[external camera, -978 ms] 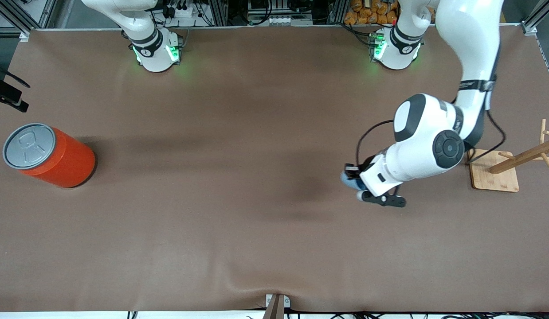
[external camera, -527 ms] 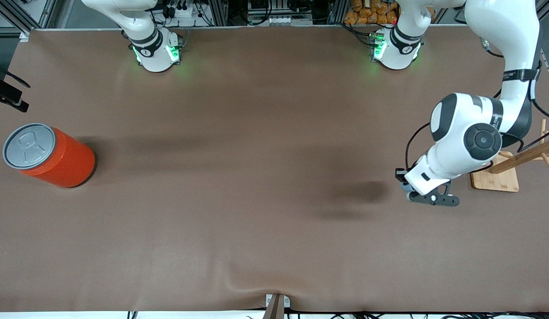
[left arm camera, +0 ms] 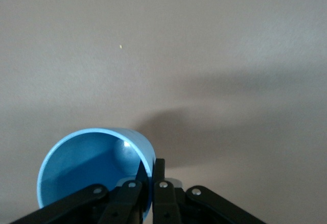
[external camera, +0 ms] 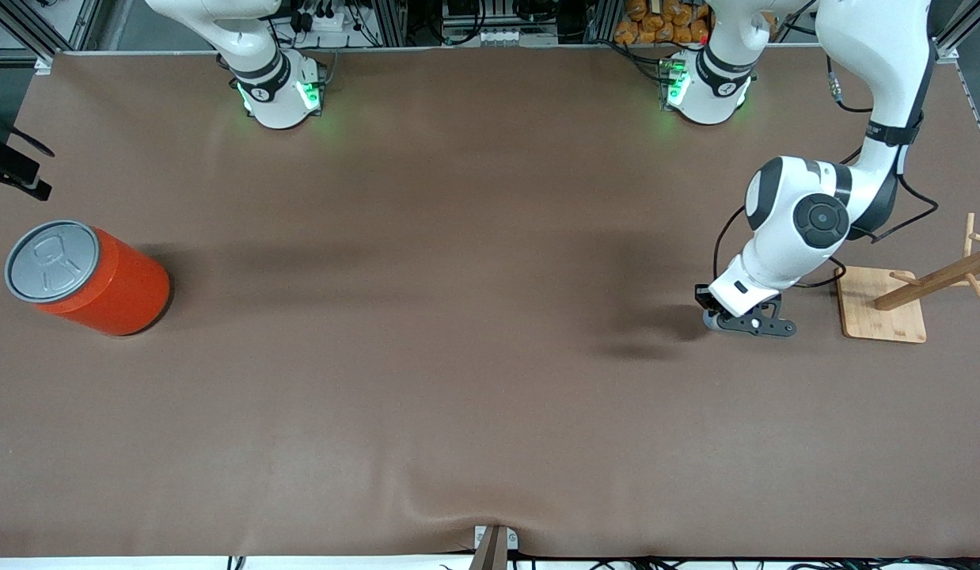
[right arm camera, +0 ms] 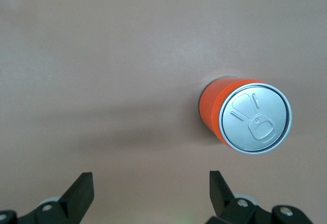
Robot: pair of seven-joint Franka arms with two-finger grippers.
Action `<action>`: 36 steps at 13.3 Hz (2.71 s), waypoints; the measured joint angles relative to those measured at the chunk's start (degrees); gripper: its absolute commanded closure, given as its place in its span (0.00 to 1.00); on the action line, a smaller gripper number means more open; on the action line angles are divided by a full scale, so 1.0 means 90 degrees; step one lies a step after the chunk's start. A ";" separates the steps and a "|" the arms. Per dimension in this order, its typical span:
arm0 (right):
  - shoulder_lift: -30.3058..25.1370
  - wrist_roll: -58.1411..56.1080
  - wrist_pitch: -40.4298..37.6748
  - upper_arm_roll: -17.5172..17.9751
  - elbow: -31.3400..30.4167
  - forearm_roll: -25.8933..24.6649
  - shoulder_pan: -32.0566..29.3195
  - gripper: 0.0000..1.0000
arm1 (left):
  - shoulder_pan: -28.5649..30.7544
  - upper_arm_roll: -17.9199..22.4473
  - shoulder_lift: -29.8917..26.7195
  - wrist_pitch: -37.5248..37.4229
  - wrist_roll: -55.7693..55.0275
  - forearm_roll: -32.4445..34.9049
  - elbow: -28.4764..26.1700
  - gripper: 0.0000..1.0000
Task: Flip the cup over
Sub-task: 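Lift and rotate the blue cup upright with the left gripper, then set the cup upright on the table and open the left gripper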
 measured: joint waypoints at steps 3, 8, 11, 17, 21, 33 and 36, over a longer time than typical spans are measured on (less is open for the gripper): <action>0.0000 0.0000 0.0000 0.0000 0.0000 0.0000 0.0000 0.00 | 0.0122 0.0004 0.0000 0.0018 0.0000 0.0164 -0.0101 1.00; 0.0000 0.0000 0.0000 0.0000 0.0000 0.0000 0.0000 0.00 | 0.0224 -0.0005 0.0085 0.0027 0.0000 0.0210 -0.0153 0.00; 0.0000 0.0000 0.0000 0.0000 0.0000 0.0000 0.0000 0.00 | 0.0224 -0.0025 0.0106 0.0051 0.0000 0.0215 -0.0140 0.00; 0.0000 0.0000 0.0001 0.0000 0.0000 0.0000 0.0000 0.00 | 0.0219 -0.0146 -0.0162 -0.1141 0.0000 0.0217 0.0740 0.00; 0.0000 0.0000 0.0001 0.0000 0.0000 0.0000 0.0000 0.00 | 0.0200 -0.0408 -0.0431 -0.3154 -0.0040 0.0217 0.2254 0.00; 0.0000 0.0000 0.0001 0.0000 0.0000 0.0000 0.0000 0.00 | 0.0307 -0.0456 -0.0419 -0.4106 -0.0055 0.0217 0.3424 0.00; 0.0000 0.0000 0.0001 0.0000 0.0000 0.0000 0.0000 0.00 | 0.0334 -0.0451 -0.0604 -0.4500 0.0122 0.0188 0.3561 0.00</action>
